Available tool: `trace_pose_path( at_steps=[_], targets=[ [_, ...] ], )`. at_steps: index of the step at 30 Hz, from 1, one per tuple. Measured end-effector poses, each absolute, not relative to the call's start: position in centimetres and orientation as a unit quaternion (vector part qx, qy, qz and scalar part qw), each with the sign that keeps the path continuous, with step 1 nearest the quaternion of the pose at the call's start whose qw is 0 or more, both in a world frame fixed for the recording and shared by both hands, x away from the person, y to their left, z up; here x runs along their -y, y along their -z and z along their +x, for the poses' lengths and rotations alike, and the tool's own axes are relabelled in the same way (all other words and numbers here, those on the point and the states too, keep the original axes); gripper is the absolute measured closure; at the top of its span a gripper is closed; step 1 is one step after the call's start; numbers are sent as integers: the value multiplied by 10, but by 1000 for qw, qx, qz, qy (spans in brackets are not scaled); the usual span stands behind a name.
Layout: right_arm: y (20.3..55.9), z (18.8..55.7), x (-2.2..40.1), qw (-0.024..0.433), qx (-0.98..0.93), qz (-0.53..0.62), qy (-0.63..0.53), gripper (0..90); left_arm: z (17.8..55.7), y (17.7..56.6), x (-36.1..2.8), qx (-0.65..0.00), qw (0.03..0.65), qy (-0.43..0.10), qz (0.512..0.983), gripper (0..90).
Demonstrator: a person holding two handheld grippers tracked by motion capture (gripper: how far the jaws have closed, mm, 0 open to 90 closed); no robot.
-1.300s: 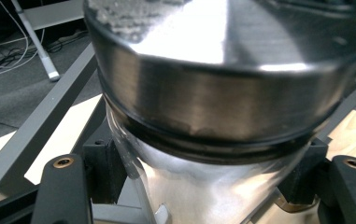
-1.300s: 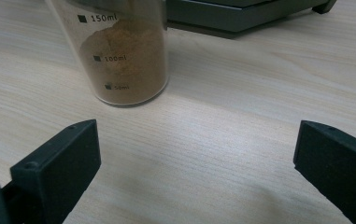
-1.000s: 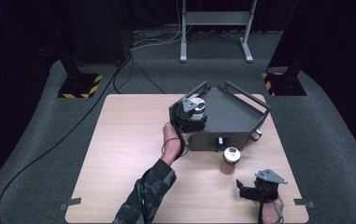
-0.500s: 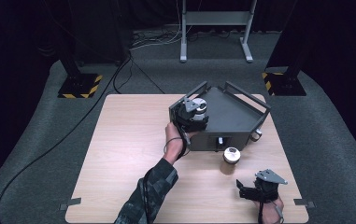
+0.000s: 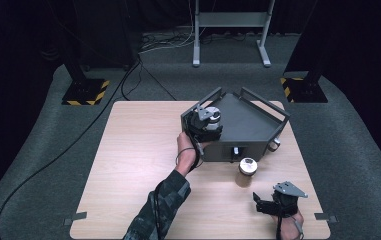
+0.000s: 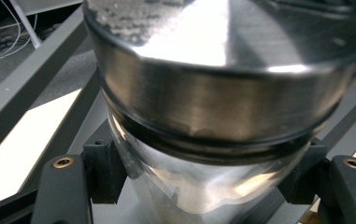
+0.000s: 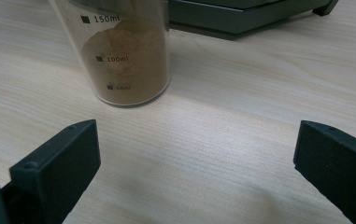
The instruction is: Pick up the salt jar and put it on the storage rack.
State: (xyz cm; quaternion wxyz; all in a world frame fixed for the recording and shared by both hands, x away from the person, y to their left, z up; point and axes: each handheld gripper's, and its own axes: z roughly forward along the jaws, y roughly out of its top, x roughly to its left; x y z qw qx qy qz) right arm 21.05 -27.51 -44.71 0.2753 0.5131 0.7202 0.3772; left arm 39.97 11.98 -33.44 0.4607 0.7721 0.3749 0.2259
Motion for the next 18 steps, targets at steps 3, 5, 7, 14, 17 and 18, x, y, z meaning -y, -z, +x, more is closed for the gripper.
trace_pose_path(
  at_steps=[3,5,7,14,17,18],
  targets=[
    [447,210,275,275,-720,513,-378,0,400,335,-120,-375,462,-226,771,311],
    [447,210,275,275,-720,513,-378,0,399,335,-119,-374,461,-228,772,311],
    [447,210,275,275,-720,513,-378,0,399,336,-119,-373,461,-229,772,311],
    [447,210,275,276,-719,513,-378,0,398,338,-119,-370,464,-233,771,310],
    [447,210,275,276,-719,513,-378,0,398,339,-119,-371,465,-235,769,310],
    [447,210,275,277,-719,513,-378,0,398,339,-119,-372,465,-235,768,310]
  ],
)
